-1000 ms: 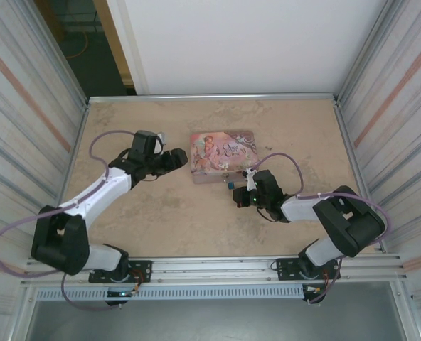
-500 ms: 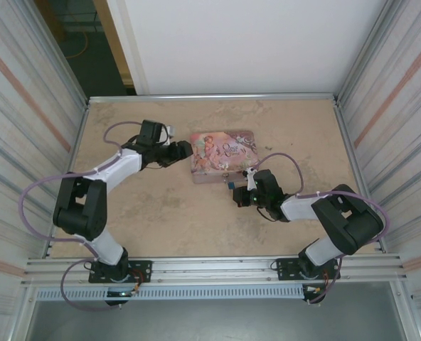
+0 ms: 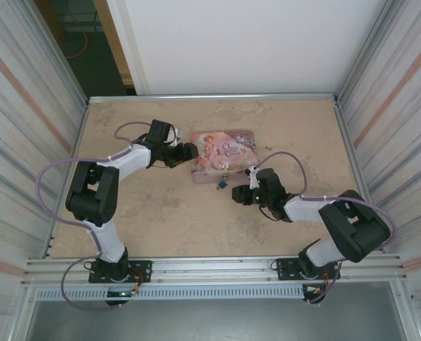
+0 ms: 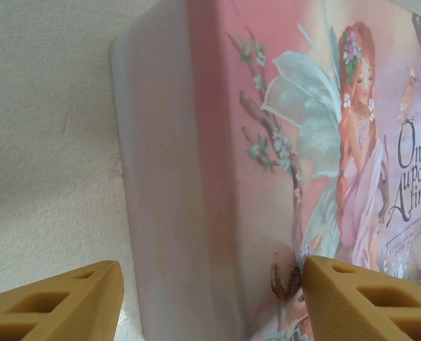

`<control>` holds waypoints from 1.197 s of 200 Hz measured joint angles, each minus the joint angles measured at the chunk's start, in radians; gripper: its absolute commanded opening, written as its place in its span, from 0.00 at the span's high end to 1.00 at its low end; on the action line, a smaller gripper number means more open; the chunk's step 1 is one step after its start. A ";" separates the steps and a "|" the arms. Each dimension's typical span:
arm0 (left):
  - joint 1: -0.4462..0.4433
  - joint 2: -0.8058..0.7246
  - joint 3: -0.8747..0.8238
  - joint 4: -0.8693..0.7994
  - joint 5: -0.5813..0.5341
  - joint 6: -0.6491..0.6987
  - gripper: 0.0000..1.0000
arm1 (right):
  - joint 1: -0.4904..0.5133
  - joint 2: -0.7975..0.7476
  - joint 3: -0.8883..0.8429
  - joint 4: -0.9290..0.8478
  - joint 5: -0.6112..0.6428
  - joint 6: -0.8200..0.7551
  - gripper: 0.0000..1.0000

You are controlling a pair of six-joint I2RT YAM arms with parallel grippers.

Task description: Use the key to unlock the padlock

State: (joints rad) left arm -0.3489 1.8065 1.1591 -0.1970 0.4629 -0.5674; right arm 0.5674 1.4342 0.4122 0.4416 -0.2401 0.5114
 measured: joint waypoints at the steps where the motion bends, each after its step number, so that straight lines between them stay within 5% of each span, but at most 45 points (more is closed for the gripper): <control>1: -0.001 0.000 0.000 0.000 0.000 0.000 0.33 | 0.000 -0.002 0.000 -0.001 0.000 -0.001 0.57; 73: -0.013 -0.027 -0.051 0.034 -0.002 0.000 0.33 | -0.064 -0.082 0.027 -0.032 -0.047 -0.017 0.22; 239: -0.027 -0.152 -0.157 -0.016 -0.037 0.004 0.33 | -0.143 0.029 0.167 0.006 -0.132 -0.065 0.12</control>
State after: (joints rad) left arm -0.3756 1.6543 1.0019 -0.2134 0.4263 -0.5632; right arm 0.4248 1.4635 0.5789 0.4477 -0.3721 0.4465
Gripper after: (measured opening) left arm 0.668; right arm 0.873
